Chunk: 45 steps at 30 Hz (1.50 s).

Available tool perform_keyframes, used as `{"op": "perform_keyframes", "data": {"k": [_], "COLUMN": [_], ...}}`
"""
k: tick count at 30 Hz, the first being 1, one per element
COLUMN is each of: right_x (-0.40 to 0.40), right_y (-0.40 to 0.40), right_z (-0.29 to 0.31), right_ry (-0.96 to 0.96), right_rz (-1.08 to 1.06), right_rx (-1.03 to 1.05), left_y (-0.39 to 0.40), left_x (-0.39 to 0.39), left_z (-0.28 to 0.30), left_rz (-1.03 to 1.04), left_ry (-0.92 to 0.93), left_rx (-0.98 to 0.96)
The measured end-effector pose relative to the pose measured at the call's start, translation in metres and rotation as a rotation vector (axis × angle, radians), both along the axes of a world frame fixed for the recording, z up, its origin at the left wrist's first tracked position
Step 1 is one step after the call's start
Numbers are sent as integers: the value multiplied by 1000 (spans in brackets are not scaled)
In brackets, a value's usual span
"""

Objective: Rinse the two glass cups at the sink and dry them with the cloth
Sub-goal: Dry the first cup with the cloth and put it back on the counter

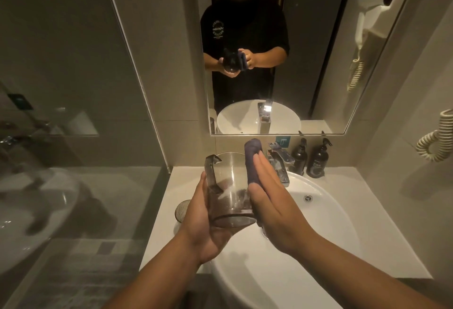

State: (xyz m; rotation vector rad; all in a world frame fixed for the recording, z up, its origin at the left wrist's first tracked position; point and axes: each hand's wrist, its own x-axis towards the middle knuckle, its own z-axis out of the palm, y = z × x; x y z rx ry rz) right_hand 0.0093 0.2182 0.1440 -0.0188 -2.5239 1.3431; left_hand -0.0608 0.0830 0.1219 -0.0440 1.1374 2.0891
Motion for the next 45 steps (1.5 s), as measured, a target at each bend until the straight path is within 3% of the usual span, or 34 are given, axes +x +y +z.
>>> {"op": "perform_keyframes", "data": {"k": [4, 6, 10, 12, 16, 20, 24, 36, 40, 45], "right_x": [-1, -1, -3, -5, 0, 19, 29, -6, -8, -7], "right_y": [0, 1, 5, 7, 5, -5, -6, 26, 29, 22], "right_z": [-4, -3, 4, 8, 12, 0, -9, 12, 9, 11], "right_ry": [-42, -31, 0, 6, 61, 124, 139, 24, -7, 86], "right_rz": [-57, -67, -75, -76, -67, 22, 8, -51, -62, -44], "right_rx": [70, 123, 248, 254, 289, 344, 364, 26, 136, 336], "left_y": [7, 6, 2, 3, 12, 10, 11, 20, 25, 23], "left_x": [-8, -9, -8, -4, -1, -11, -9, -7, -10, -11], "left_z": [-3, -3, -2, 3, 16, 17, 10, 11, 7, 8], "left_rz": [131, 156, 78, 59, 62, 101, 76, 42, 130, 131], "left_ry": [253, 281, 128, 157, 220, 68, -6, 15, 141, 28], "left_rx": [-277, -327, -63, 23, 24, 88, 71, -27, -199, -81]}}
